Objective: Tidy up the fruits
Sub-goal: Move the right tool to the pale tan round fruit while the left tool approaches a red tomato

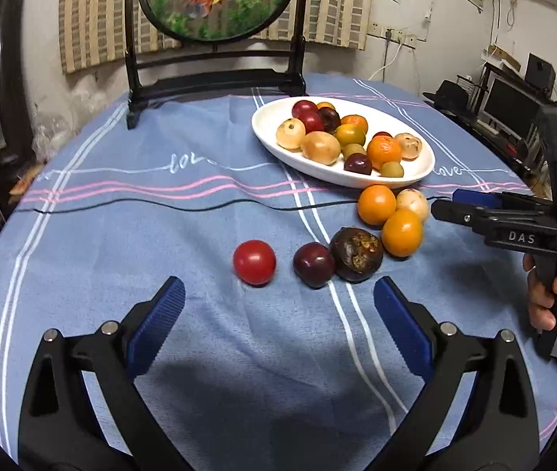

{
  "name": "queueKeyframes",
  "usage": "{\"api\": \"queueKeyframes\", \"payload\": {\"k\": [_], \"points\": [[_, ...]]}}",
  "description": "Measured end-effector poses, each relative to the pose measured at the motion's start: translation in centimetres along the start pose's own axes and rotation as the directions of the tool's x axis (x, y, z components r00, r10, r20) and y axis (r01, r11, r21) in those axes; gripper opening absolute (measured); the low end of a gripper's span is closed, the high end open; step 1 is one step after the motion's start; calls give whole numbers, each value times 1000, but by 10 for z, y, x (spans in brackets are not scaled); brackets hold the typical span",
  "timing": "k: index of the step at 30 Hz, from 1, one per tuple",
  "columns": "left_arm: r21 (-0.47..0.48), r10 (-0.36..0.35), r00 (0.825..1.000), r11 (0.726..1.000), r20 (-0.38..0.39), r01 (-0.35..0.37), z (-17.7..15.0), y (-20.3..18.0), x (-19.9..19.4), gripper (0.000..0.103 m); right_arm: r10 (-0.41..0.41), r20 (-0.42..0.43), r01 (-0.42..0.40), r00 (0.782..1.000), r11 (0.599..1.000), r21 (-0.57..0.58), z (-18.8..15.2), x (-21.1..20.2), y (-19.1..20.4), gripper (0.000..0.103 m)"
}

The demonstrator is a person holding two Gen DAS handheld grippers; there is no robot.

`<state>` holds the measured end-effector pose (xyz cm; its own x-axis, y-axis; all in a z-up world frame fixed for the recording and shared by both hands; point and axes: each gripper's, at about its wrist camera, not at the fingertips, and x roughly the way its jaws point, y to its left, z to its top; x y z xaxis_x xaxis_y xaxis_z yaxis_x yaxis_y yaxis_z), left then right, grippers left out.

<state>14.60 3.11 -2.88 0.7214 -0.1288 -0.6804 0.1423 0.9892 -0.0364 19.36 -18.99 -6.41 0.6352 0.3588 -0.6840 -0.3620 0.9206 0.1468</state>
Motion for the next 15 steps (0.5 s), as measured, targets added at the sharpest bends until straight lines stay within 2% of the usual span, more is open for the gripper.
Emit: {"api": "queueKeyframes", "payload": {"k": [7,15], "points": [[-17,1,1000,1000,13,-1,4,6,-6,99,-15,-34,14,999,1000,-15,1,16,5,56],[-29,-6,1000,1000,30,7,4,8,-11,99,-25,-37,23,999,999,-35,7,26,12,53]]}}
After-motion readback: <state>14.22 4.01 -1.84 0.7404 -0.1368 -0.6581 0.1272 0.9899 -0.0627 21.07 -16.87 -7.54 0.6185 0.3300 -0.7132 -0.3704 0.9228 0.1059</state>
